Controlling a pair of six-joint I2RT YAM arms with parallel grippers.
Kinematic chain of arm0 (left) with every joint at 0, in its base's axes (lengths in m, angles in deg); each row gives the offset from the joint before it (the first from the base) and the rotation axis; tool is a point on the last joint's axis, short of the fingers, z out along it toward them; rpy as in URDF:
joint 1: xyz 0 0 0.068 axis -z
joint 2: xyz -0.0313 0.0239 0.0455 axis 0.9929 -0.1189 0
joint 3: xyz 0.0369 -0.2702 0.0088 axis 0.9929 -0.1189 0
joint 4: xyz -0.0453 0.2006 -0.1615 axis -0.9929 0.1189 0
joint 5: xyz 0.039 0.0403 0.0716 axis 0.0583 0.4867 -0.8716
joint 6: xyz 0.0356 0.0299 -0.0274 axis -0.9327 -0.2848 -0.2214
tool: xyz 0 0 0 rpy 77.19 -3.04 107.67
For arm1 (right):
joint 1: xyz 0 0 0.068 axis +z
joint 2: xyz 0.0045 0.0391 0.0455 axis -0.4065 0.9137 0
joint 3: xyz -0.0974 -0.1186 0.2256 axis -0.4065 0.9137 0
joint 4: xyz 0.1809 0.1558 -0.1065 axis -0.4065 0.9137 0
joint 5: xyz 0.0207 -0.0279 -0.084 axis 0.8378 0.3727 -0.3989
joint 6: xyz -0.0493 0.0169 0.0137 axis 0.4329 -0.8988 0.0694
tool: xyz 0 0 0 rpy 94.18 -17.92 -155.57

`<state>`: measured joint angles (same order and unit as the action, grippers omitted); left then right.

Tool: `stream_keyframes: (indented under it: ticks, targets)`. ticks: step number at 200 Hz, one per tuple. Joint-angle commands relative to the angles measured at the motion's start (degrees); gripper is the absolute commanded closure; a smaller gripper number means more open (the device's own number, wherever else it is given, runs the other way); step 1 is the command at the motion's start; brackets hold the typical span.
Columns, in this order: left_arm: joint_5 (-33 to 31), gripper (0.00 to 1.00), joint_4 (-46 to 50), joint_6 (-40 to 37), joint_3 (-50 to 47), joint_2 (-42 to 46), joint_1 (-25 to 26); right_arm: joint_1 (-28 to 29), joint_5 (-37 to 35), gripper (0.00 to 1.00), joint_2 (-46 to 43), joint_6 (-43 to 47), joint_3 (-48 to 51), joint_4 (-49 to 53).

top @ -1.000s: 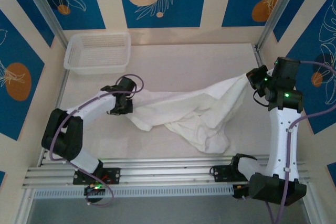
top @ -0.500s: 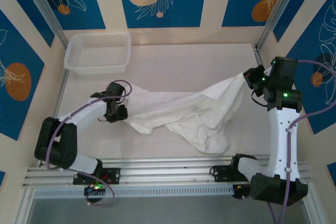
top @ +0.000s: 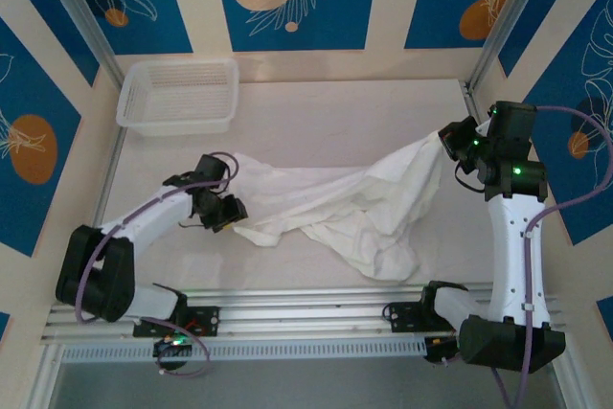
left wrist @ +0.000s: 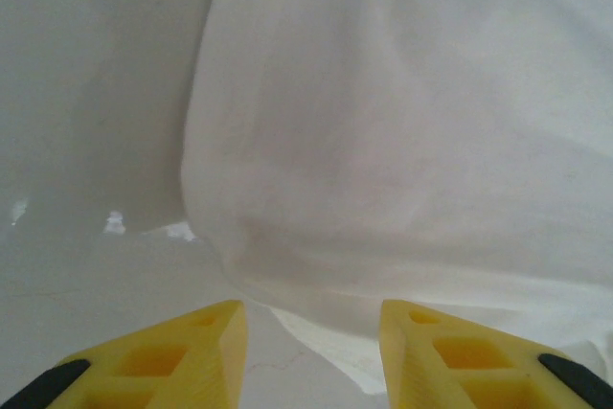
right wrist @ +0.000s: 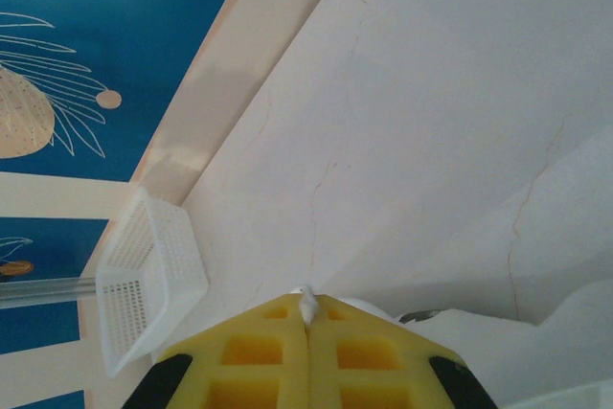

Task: Fold the inside-out t-shirt
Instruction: Flatten out the T-shirt at the center of the table.

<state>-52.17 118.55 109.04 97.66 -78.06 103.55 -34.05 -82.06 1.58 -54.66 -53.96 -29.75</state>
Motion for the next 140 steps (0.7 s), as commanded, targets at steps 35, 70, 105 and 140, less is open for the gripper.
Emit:
stream_keyframes:
  ticks: [35,70,105,140]
  targets:
    - [-4.5,0.58,0.9,5.4,-1.7,-3.5,0.2,0.7,0.4,1.00,-0.3,0.1,-0.6,-0.5]
    - [-1.3,0.57,-3.9,10.5,-4.6,-2.7,-0.7,1.0,0.3,1.00,-0.3,0.3,-1.0,-0.3]
    - [-1.1,0.72,-6.4,12.2,-5.6,-3.1,-1.4,1.3,0.2,1.00,-0.4,0.4,-1.1,-0.2]
    - [-6.0,0.85,-6.3,12.2,-5.5,-1.4,-1.8,1.5,0.0,1.00,-0.7,0.4,-1.2,-0.1]
